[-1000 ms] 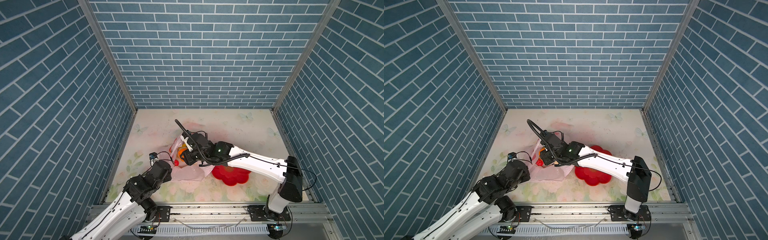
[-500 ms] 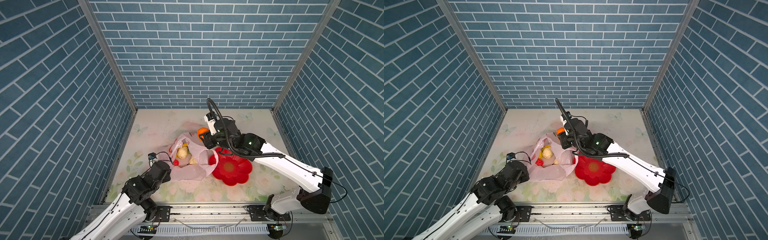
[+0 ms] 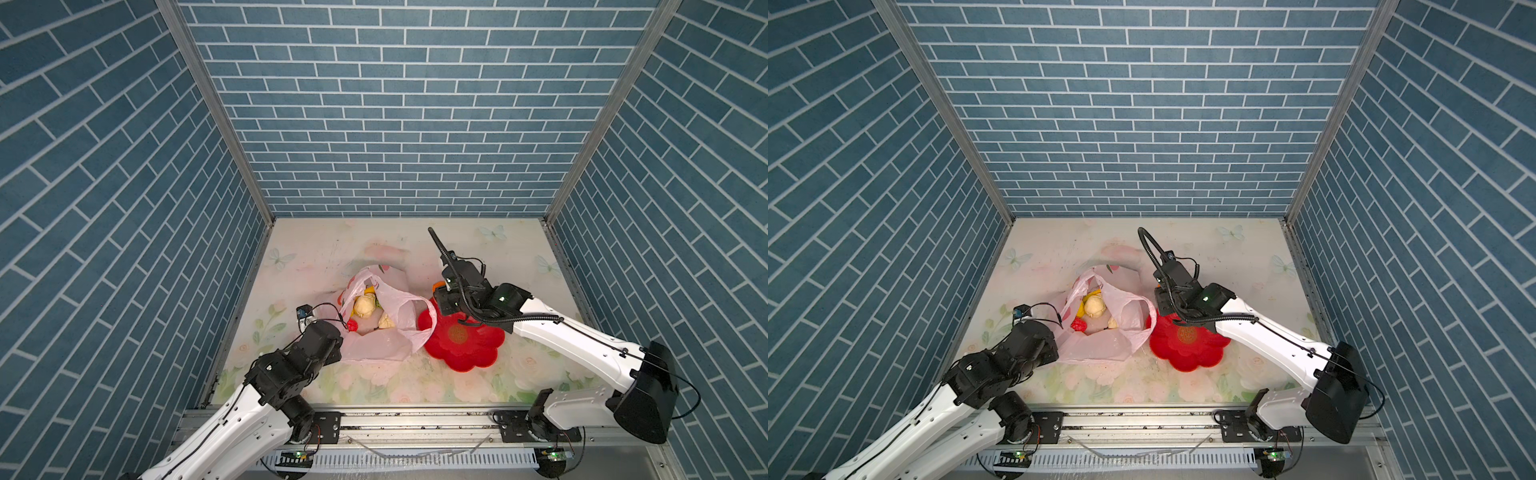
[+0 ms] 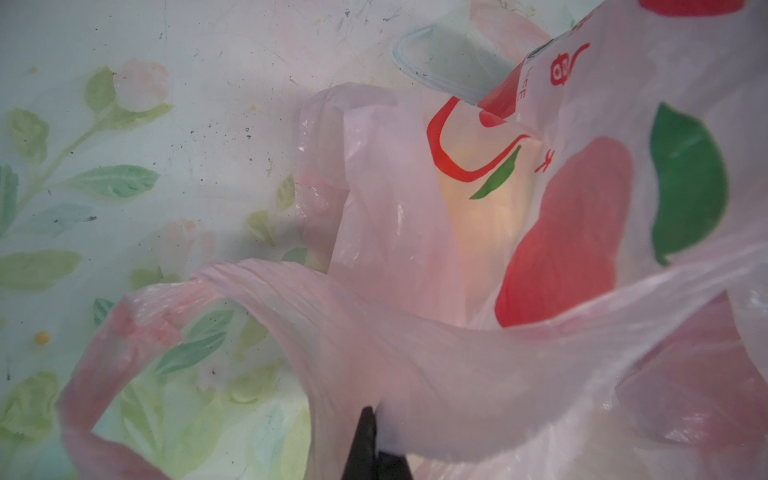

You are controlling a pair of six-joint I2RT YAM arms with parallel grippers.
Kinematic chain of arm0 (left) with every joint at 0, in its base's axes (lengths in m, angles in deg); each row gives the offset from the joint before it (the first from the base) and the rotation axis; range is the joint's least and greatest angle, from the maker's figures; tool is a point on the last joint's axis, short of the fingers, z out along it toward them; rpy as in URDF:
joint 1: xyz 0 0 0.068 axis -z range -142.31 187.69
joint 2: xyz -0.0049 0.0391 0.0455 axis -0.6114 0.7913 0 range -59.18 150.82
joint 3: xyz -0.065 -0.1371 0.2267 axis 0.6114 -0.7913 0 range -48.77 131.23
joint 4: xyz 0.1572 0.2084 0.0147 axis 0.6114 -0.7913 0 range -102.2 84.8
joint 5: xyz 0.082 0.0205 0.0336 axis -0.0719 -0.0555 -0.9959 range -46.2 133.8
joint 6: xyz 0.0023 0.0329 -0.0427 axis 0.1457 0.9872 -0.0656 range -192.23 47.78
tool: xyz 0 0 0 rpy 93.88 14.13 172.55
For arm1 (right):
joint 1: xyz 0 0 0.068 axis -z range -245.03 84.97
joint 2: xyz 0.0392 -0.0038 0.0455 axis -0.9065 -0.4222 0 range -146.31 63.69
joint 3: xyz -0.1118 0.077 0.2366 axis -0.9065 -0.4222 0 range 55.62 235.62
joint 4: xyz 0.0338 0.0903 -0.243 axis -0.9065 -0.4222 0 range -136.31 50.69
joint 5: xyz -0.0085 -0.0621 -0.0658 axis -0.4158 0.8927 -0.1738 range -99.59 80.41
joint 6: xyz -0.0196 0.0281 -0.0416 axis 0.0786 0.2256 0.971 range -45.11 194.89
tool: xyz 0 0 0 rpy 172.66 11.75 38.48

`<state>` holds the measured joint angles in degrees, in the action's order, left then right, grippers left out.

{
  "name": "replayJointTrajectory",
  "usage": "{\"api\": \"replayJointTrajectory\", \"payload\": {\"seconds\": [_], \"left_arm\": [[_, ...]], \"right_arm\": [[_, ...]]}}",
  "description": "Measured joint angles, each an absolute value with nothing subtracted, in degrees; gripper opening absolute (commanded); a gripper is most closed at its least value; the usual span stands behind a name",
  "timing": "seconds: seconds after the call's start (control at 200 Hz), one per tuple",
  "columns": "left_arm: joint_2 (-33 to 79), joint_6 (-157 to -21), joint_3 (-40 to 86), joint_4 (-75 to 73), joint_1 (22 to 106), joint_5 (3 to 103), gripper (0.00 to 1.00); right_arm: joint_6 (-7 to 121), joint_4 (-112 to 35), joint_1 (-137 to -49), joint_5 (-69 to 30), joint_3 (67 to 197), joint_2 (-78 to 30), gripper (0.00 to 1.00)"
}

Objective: Take the fake fruits out of the plastic bag
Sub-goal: 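Lower the orange fruit onto the red plate and open the right gripper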

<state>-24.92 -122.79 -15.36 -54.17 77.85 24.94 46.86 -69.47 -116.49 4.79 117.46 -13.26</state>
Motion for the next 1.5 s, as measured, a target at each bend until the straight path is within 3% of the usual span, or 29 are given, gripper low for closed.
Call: {"api": "replayJointTrajectory", "payload": {"seconds": [0.285, 1.04, 1.5], "left_arm": [[-24.7, -122.4, -15.2, -54.1, 77.9, 24.9, 0.0], [-24.9, -122.3, -15.1, -54.0, 77.9, 24.9, 0.0], [-25.1, -122.3, -15.1, -54.0, 77.9, 24.9, 0.0]], "right_arm": [[40.3, -67.1, -116.3, 4.1, 106.8, -13.4, 0.2], [35.6, -59.2, -115.5, 1.1, 101.9, -19.7, 0.26], [33.5, -57.8, -115.3, 1.1, 100.6, -20.2, 0.63]]}}
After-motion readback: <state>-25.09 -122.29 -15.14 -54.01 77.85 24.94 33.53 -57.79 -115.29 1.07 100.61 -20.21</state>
